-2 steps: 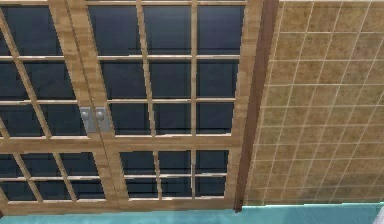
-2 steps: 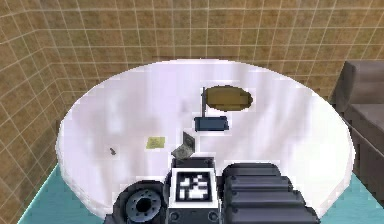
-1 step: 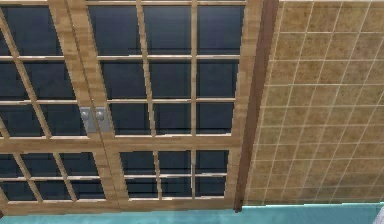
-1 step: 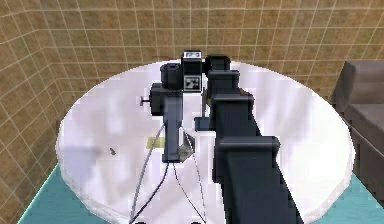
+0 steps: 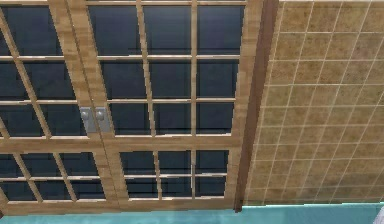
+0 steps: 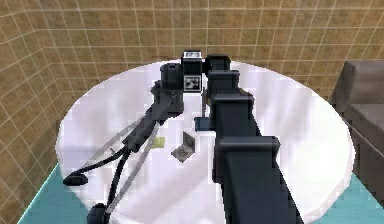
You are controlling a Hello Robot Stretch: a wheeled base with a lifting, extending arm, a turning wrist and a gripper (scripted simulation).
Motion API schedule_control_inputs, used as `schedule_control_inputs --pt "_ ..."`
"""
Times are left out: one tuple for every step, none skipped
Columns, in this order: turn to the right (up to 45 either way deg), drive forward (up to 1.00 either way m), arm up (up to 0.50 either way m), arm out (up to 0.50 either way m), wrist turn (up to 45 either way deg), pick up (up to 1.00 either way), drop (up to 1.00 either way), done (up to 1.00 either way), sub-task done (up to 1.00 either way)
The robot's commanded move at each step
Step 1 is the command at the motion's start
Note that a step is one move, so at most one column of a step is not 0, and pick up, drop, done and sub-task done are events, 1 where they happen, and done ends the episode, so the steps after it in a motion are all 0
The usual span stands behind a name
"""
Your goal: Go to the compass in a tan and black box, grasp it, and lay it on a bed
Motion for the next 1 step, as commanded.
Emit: schedule_control_inputs --pt "0.0 0.00 0.00 0.00 45.0 0.00 0.00 0.00 0.00"
